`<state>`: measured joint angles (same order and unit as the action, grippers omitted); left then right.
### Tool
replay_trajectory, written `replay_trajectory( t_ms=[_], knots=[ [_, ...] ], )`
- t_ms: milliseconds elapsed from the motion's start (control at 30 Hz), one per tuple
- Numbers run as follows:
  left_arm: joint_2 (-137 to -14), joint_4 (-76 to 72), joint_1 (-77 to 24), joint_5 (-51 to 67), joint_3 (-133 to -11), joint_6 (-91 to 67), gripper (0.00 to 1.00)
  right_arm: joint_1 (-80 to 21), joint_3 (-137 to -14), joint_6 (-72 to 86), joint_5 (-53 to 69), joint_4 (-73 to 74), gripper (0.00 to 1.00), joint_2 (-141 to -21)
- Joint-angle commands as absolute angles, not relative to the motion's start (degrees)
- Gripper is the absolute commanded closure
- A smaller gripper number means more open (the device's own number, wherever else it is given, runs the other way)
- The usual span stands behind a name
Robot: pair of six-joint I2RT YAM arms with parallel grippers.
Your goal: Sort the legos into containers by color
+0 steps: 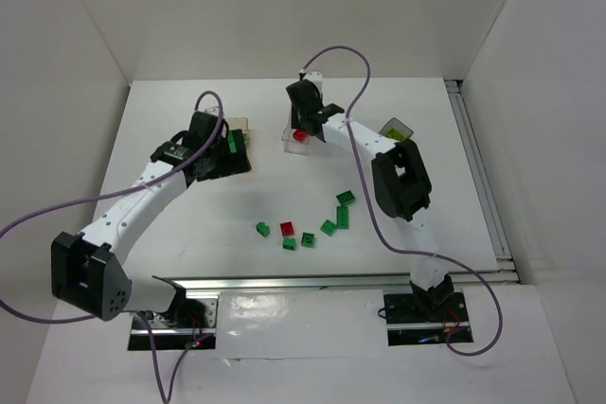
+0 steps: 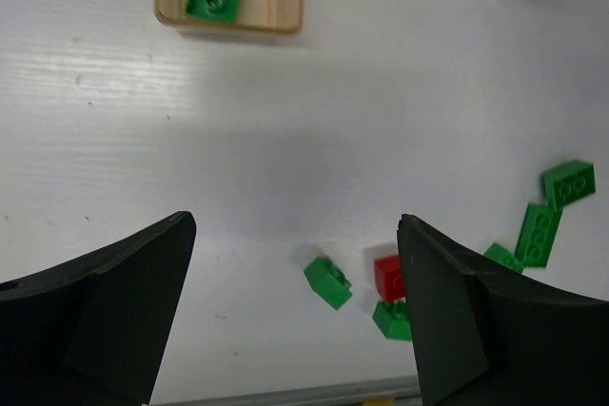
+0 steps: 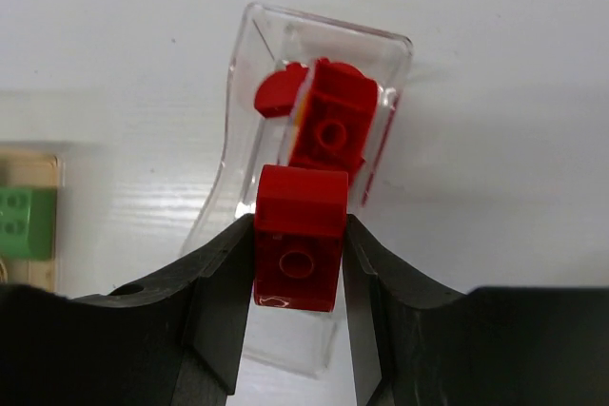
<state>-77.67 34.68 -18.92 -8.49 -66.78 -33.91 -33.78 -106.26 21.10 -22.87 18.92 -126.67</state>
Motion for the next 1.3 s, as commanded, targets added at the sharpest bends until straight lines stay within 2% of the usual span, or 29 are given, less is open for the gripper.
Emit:
replay_trajectory(
  t_ms=[0,100,133,233,333,500,633,767,933,1100,1233,1267],
  knots=[
    [-72.78,36.47,-21.44,-6.50,-63.21,-38.49,0.04,-33.75,-114.86,19.86,-21.71,17.84,0.54,-130.68],
    [-69.97,38.05,-22.68,-5.98,-61.88,-40.78,0.04,-33.22,-120.40,19.86,-21.01,20.38,0.40,-134.64],
    [-69.96,38.84,-23.20,-5.98,-61.00,-40.78,0.04,-33.22,-122.85,19.86,-21.01,21.52,0.28,-135.43],
    [-69.35,39.98,-25.13,-5.98,-59.51,-41.31,0.05,-33.22,-120.26,19.86,-22.32,22.41,0.26,-134.84],
    [-69.35,39.99,-26.71,-5.45,-57.14,-41.84,0.11,-33.22,-113.05,20.39,-23.11,17.60,0.26,-127.90],
    [-72.15,39.37,-33.39,-3.79,-53.70,-41.31,0.14,-33.75,-91.17,22.23,-23.64,11.87,0.39,-108.86],
    [-75.32,35.08,-37.70,-2.29,-51.07,-44.55,0.15,-33.75,-78.60,25.22,-23.64,13.26,0.39,-97.67],
    [-77.69,31.65,-39.37,-4.56,-49.14,-50.00,0.15,-33.75,-66.57,28.38,-23.12,15.12,0.34,-87.04],
    [-81.29,29.54,-39.37,-8.08,-47.99,-62.74,0.25,-33.75,-60.64,29.79,-20.40,15.64,0.32,-83.23],
    [-86.12,29.00,-39.37,-13.43,-50.36,-67.32,0.27,-34.89,-60.04,31.99,-18.02,16.17,0.31,-83.23],
    [-90.61,29.00,-39.37,-14.76,-53.96,-66.62,0.38,-36.30,-58.80,32.52,-15.30,15.64,0.31,-82.71],
    [-91.40,29.00,-39.37,-14.77,-54.75,-66.62,0.43,-36.99,-58.02,32.52,-14.07,15.64,0.31,-82.01]
  ],
)
